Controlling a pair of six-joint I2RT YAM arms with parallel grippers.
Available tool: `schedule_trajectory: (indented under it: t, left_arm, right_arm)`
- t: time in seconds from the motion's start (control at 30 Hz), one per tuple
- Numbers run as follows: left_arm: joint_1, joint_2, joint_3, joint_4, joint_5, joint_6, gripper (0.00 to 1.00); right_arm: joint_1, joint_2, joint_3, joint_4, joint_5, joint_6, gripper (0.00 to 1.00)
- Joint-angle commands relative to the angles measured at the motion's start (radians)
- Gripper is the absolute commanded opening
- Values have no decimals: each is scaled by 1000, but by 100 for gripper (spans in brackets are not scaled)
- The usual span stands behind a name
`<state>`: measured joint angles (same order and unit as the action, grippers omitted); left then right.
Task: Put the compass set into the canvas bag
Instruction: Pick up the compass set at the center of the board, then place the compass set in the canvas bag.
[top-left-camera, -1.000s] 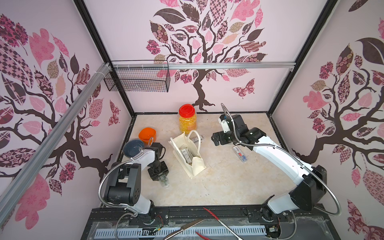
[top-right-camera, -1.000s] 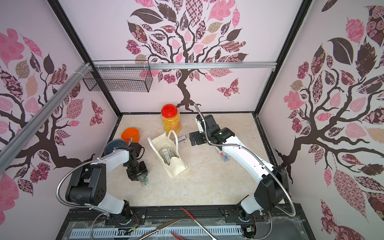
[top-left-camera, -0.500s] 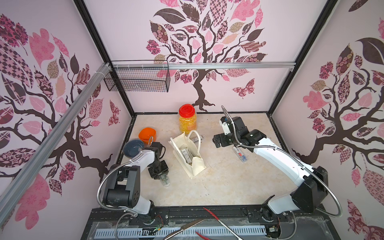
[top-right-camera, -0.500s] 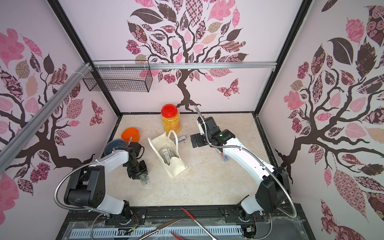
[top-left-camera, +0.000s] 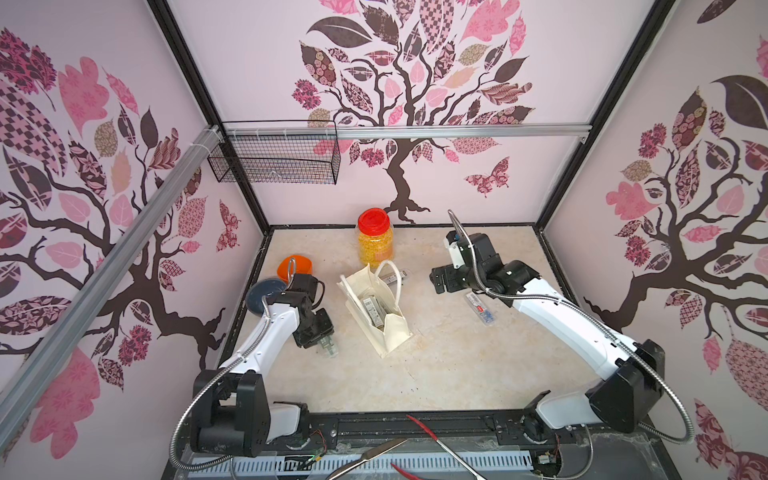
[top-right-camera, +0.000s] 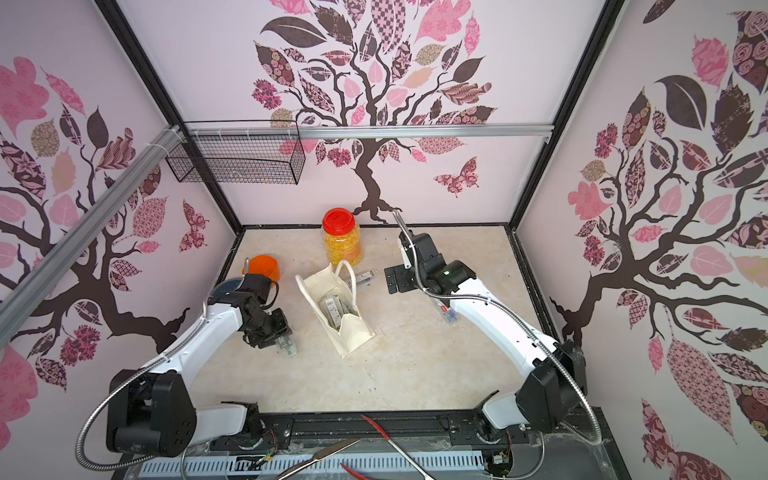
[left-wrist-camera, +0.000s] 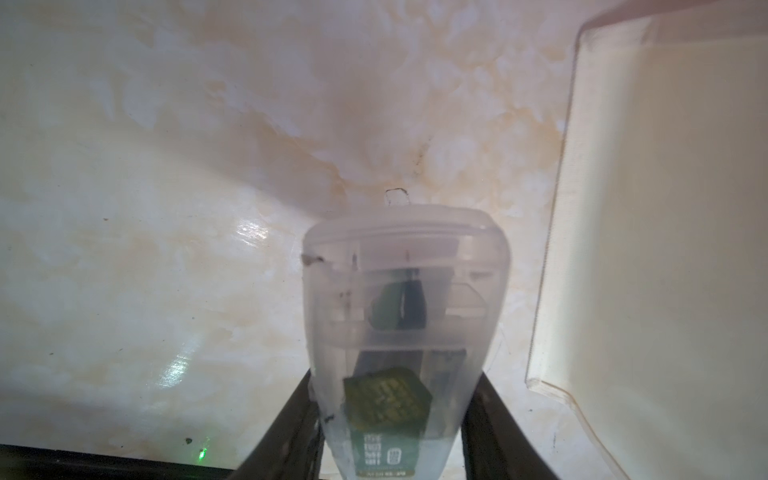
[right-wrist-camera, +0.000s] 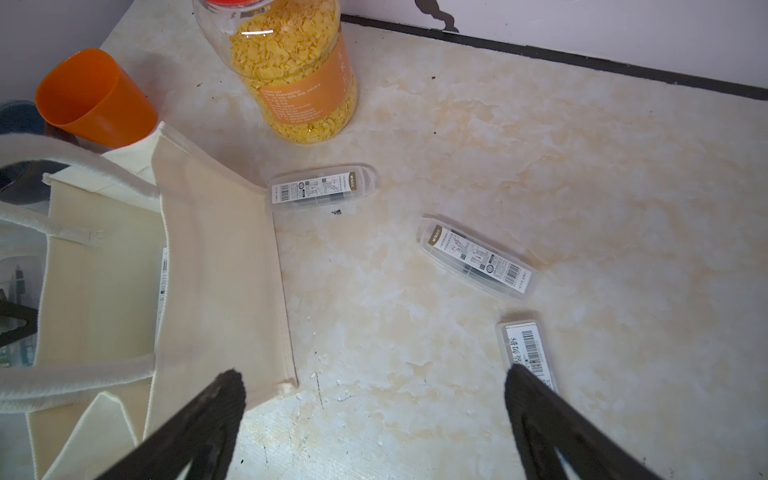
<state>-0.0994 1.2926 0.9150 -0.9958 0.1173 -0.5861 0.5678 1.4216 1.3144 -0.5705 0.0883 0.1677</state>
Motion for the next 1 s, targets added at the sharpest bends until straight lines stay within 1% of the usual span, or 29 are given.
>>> schedule_trajectory:
  t: [0.0,0.27,0.37,0.53,0.63,0.77,0.97]
  left_arm:
    - [-3,-36,77,-33,6,-11,35]
    - [-3,-79,291,-91,14,-39,35]
    - [-4,-58,392,-131,18,-43,35]
    - [-3,-62,505,-115,3,-72,35]
    - [-4,-36,584,-111,4,-71,35]
    - [-4,37,709,-125,-10,-53,34]
    - [-18,121,846,-108,18,-75,34]
  right_arm:
    - [-4,-36,11,3,43,-23,100]
    - [-6,-43,22,-5,111,-36,100]
    - [-9,-41,26,-14,120,-32,100]
    - [-10,-39,21,-27,121,-24,100]
    - [-10,-45,9,-29,121,-25,100]
    - [-11,-56,-6,-28,122,-26,100]
    - [-13,-64,-26,-22,127,-24,100]
